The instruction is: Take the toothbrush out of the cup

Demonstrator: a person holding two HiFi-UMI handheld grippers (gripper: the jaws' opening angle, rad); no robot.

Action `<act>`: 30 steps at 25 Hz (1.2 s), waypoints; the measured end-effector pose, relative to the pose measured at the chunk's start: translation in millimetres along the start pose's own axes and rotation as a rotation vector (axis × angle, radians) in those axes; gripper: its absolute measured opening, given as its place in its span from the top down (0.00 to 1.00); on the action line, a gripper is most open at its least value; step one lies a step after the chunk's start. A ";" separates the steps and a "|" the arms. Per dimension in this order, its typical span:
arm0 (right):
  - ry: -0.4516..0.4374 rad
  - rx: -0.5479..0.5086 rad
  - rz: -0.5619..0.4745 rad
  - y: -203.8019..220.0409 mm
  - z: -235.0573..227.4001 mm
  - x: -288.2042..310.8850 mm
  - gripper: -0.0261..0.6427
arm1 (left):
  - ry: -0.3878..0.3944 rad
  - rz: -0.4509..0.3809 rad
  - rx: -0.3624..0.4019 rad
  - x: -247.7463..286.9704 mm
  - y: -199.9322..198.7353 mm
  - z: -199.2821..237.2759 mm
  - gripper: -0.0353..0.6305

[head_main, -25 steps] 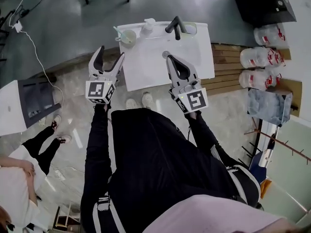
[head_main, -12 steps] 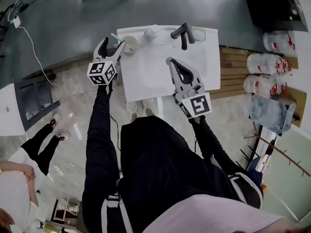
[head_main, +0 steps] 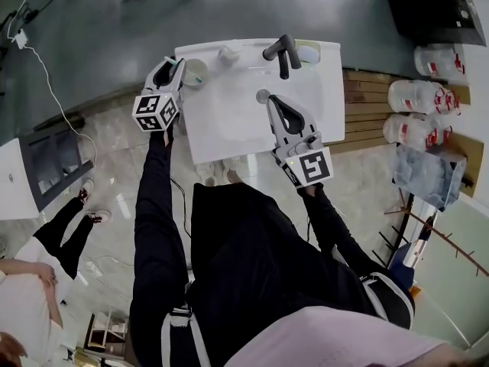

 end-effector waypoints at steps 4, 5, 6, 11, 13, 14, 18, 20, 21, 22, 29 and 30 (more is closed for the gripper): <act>-0.002 0.002 0.002 0.9 -1.4 2.7 0.96 | 0.009 -0.011 -0.009 -0.9 -3.1 -1.6 0.80; -0.004 0.002 -0.001 0.0 -1.1 3.7 0.96 | 0.013 -0.021 -0.009 -2.0 -5.7 -2.7 0.81; -0.006 0.002 -0.005 -1.2 -0.7 4.8 0.96 | 0.018 -0.034 -0.008 -3.7 -9.4 -3.9 0.83; -0.010 -0.003 -0.010 -7.3 3.2 3.8 0.96 | 0.053 -0.060 0.046 -16.4 -28.9 -15.9 0.86; -0.010 -0.007 -0.013 -11.0 4.7 2.4 0.96 | 0.066 -0.066 0.054 -21.4 -35.6 -19.9 0.86; -0.010 -0.009 -0.016 -12.9 5.7 1.9 0.96 | 0.070 -0.069 0.051 -24.1 -38.4 -21.3 0.86; -0.013 -0.019 -0.034 -21.2 9.8 -3.2 0.96 | 0.077 -0.090 0.056 -41.5 -51.8 -32.4 0.86; -0.012 -0.023 -0.046 -27.1 11.2 -8.7 0.96 | 0.083 -0.107 0.078 -55.3 -63.2 -43.7 0.86; -0.010 -0.025 -0.052 -30.7 12.1 -11.9 0.96 | 0.084 -0.116 0.092 -63.4 -70.3 -50.1 0.86; -0.009 -0.026 -0.059 -34.8 13.3 -15.1 0.96 | 0.085 -0.127 0.107 -72.0 -77.9 -56.9 0.86; 0.009 -0.031 -0.128 -69.6 23.1 -47.4 0.96 | 0.074 -0.211 0.184 -138.9 -126.1 -109.1 0.86; 0.013 -0.030 -0.137 -73.9 25.0 -54.3 0.96 | 0.066 -0.225 0.184 -149.7 -130.7 -116.9 0.86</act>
Point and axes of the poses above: the fingertips, and each gripper's own axes: x forward along the fingers, z to its left, y out of its underside, the point moved 8 cm from there along -x, backward along the fingers
